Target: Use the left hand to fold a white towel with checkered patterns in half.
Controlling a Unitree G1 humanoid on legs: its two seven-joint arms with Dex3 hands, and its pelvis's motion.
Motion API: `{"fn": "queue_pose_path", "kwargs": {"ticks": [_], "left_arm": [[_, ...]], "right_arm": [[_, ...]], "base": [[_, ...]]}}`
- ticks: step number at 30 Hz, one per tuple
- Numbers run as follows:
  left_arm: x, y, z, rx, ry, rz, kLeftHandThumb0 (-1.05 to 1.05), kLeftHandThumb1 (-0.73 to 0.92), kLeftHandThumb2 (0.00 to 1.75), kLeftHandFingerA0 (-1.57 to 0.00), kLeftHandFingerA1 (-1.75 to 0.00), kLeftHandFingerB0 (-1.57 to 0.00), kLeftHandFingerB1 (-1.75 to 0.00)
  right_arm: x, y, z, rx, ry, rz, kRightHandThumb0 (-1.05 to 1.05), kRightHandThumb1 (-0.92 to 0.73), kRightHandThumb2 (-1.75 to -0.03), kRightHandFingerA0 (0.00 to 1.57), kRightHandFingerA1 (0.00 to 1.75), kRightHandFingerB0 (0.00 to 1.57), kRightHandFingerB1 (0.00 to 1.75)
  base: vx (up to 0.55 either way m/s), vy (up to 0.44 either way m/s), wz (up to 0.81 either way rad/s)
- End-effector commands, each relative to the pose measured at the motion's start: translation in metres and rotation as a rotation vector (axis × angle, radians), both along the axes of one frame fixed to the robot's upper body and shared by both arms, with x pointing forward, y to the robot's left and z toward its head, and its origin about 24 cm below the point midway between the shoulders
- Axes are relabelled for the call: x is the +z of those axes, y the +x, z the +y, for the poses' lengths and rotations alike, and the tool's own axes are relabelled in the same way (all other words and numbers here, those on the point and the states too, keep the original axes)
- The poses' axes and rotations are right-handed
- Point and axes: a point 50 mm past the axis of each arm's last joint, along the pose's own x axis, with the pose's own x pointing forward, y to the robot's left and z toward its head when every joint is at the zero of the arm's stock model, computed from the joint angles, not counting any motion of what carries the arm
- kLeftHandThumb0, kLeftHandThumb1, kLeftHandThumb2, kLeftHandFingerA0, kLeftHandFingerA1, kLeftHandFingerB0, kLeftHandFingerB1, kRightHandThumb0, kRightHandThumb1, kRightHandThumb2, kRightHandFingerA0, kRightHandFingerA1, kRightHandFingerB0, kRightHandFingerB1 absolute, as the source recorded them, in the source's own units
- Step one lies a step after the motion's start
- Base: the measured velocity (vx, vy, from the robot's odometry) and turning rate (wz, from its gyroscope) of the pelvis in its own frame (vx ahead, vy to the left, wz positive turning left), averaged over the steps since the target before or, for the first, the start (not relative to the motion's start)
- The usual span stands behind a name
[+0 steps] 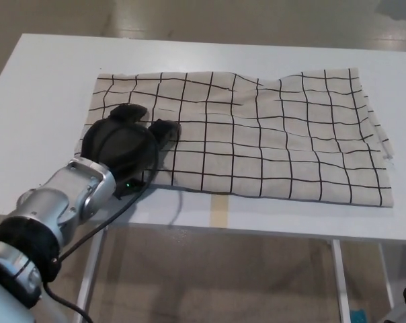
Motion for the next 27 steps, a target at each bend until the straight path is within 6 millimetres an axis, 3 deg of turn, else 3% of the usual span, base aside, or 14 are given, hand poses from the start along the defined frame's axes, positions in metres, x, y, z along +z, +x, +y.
{"fn": "queue_pose_path", "kwargs": {"ticks": [1, 2, 3, 4, 5, 6, 10, 13, 14, 18, 26, 27], "left_arm": [[-0.016, -0.003, -0.001, -0.004, 0.101, 0.046, -0.28, 0.37, 0.90, 0.00, -0.49, 0.00, -0.47], [-0.015, 0.000, -0.002, 0.001, 0.169, 0.044, -0.43, 0.50, 0.55, -0.45, -0.38, -0.48, -0.36], [-0.015, 0.001, -0.002, 0.001, 0.197, 0.040, -0.43, 0.50, 0.55, -0.45, -0.38, -0.48, -0.36], [-0.014, 0.003, -0.002, 0.002, 0.238, 0.035, -0.51, 0.46, 0.79, -0.53, -0.58, -0.54, -0.53], [-0.014, 0.003, -0.002, -0.002, 0.250, 0.028, -0.37, 0.48, 0.57, -0.79, -1.45, -0.82, -1.17], [-0.013, 0.004, -0.002, -0.009, 0.252, 0.015, -0.42, 0.52, 0.56, -0.73, -1.68, -0.69, -1.54], [-0.010, 0.004, -0.001, -0.039, 0.254, -0.050, -0.30, 0.54, 0.51, -0.63, -1.75, -0.56, -1.73], [-0.007, 0.003, 0.002, -0.076, 0.267, -0.108, -0.24, 0.55, 0.50, -0.57, -1.75, -0.46, -1.72], [-0.004, 0.003, 0.004, -0.098, 0.265, -0.138, -0.26, 0.58, 0.48, -0.60, -1.75, -0.46, -1.64], [0.000, 0.003, 0.006, -0.115, 0.256, -0.160, -0.30, 0.55, 0.52, -0.69, -1.70, -0.56, -1.57], [0.026, 0.013, 0.011, -0.129, 0.275, -0.260, -0.29, 0.55, 0.53, -0.74, -1.74, -0.57, -1.60], [0.038, 0.016, 0.014, -0.136, 0.280, -0.300, -0.30, 0.55, 0.53, -0.75, -1.75, -0.57, -1.60]], "right_arm": [[0.002, -0.002, -0.001, -0.033, 0.013, -0.019, -0.45, -0.46, -0.78, 0.43, 0.56, 0.32, 0.46], [0.002, -0.003, -0.001, -0.033, 0.021, -0.020, -0.37, -0.59, -0.58, 0.50, 0.49, 0.39, 0.34], [0.003, -0.003, -0.001, -0.034, 0.020, -0.019, -0.37, -0.59, -0.58, 0.50, 0.49, 0.39, 0.34], [0.002, -0.003, -0.001, -0.036, 0.023, -0.020, -0.37, -0.59, -0.58, 0.50, 0.49, 0.39, 0.34], [0.002, -0.003, -0.001, -0.038, 0.024, -0.021, -0.37, -0.59, -0.57, 0.50, 0.50, 0.40, 0.34], [0.002, -0.003, -0.001, -0.041, 0.024, -0.022, -0.37, -0.59, -0.57, 0.51, 0.50, 0.40, 0.34], [0.004, -0.002, -0.002, -0.047, 0.027, -0.027, -0.37, -0.58, -0.57, 0.51, 0.50, 0.41, 0.34], [0.004, 0.000, -0.002, -0.046, 0.026, -0.028, -0.37, -0.58, -0.57, 0.51, 0.50, 0.41, 0.34], [0.005, 0.002, -0.001, -0.042, 0.027, -0.030, -0.37, -0.58, -0.57, 0.51, 0.50, 0.42, 0.34], [0.004, 0.002, -0.001, -0.038, 0.026, -0.030, -0.38, -0.58, -0.57, 0.50, 0.50, 0.41, 0.34], [0.004, 0.002, -0.002, -0.039, 0.016, -0.029, -0.40, -0.57, -0.57, 0.50, 0.50, 0.42, 0.35], [0.004, 0.002, -0.002, -0.037, 0.012, -0.028, -0.46, -0.47, -0.79, 0.45, 0.58, 0.36, 0.48]], "base": [[0.00, 0.000, 0.00], [0.00, 0.000, 0.00], [0.00, 0.000, 0.00], [0.00, 0.000, 0.00], [0.00, 0.000, 0.00], [0.00, 0.000, 0.00], [0.00, 0.000, 0.00], [0.00, 0.000, 0.00], [0.00, 0.000, 0.00], [0.00, 0.000, 0.00], [0.00, 0.000, 0.00], [0.00, 0.000, 0.00]]}}
